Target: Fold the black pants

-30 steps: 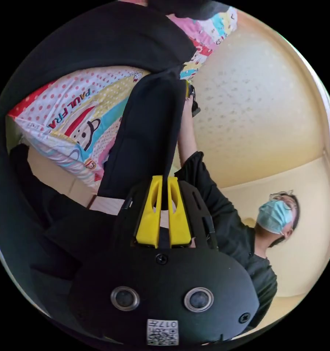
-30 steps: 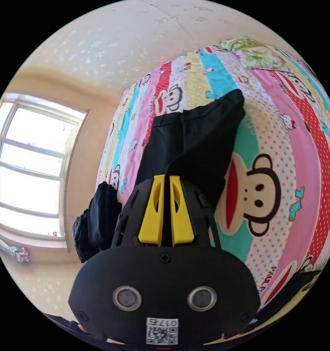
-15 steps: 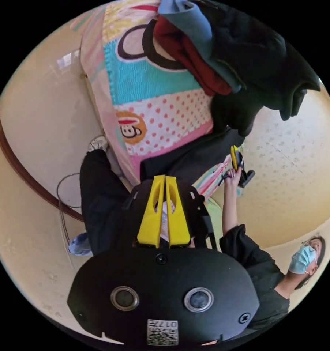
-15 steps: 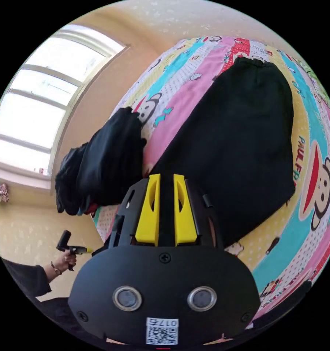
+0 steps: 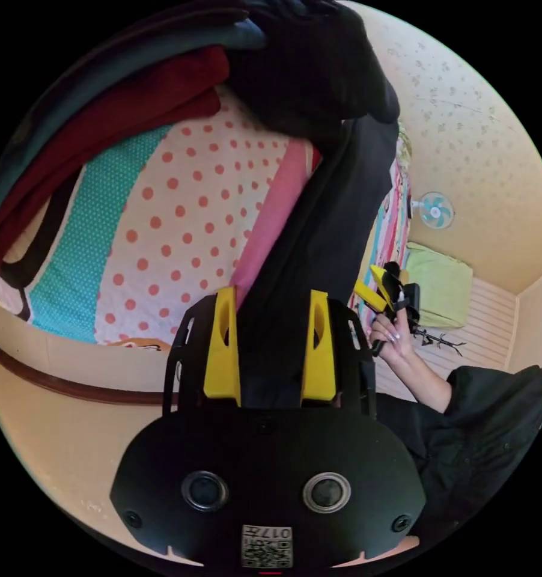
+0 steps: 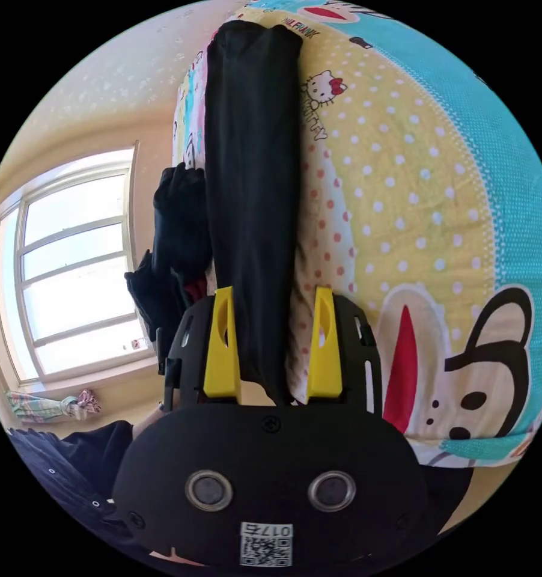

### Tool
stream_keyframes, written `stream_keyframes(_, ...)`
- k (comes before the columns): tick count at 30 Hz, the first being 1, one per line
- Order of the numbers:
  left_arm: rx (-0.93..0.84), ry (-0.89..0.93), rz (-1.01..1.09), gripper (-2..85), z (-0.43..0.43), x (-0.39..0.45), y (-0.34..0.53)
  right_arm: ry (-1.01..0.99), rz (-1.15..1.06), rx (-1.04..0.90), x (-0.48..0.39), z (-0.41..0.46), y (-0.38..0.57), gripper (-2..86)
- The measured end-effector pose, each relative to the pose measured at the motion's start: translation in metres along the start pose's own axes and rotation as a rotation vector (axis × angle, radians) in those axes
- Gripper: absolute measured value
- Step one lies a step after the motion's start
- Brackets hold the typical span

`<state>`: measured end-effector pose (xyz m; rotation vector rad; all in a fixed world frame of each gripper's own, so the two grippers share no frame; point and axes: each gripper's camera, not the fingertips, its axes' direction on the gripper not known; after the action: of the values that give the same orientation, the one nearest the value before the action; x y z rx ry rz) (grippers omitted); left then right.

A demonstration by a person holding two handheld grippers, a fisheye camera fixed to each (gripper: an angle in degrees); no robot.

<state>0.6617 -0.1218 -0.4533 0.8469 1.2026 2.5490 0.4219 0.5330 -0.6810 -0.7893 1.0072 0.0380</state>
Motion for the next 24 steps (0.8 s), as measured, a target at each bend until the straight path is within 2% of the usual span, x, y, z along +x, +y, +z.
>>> stream_keyframes(1,0.019,-0.06,-0.021,13.2,0.002,0.007,0.003,0.002,-0.018,-0.03,-0.003,0.005,0.0,14.3)
stream_keyframes(3,0.032,-0.079,-0.074,11.3,0.004,0.016,0.007,-0.059,-0.08,-0.274,-0.009,0.042,0.006,7.6)
stream_keyframes(5,-0.098,-0.017,-0.106,6.4,0.023,0.027,0.015,-0.036,-0.098,-0.446,-0.007,0.064,0.016,4.9)
stream_keyframes(9,-0.193,0.056,-0.027,4.6,0.044,0.061,0.044,0.02,-0.191,-0.456,-0.007,0.015,0.039,2.9)
stream_keyframes(12,-0.374,0.092,0.055,4.5,0.078,0.09,0.07,0.149,-0.304,-0.544,0.001,-0.022,0.069,2.8)
stream_keyframes(14,-0.544,-0.013,0.057,4.8,0.118,0.102,0.093,0.232,-0.312,-0.623,0.02,-0.031,0.087,3.3)
stream_keyframes(16,-0.6,-0.095,0.049,5.2,0.138,0.107,0.107,0.267,-0.237,-0.67,0.047,-0.035,0.1,4.4)
stream_keyframes(18,-0.533,-0.115,0.055,6.5,0.136,0.115,0.112,0.279,-0.156,-0.625,0.067,-0.049,0.102,6.7)
stream_keyframes(22,-0.196,0.083,0.075,8.4,0.093,0.131,0.094,0.227,-0.098,-0.377,0.067,-0.085,0.081,8.5)
stream_keyframes(24,-0.147,0.115,0.117,8.5,0.083,0.141,0.073,0.24,-0.087,-0.253,0.06,-0.095,0.061,8.9)
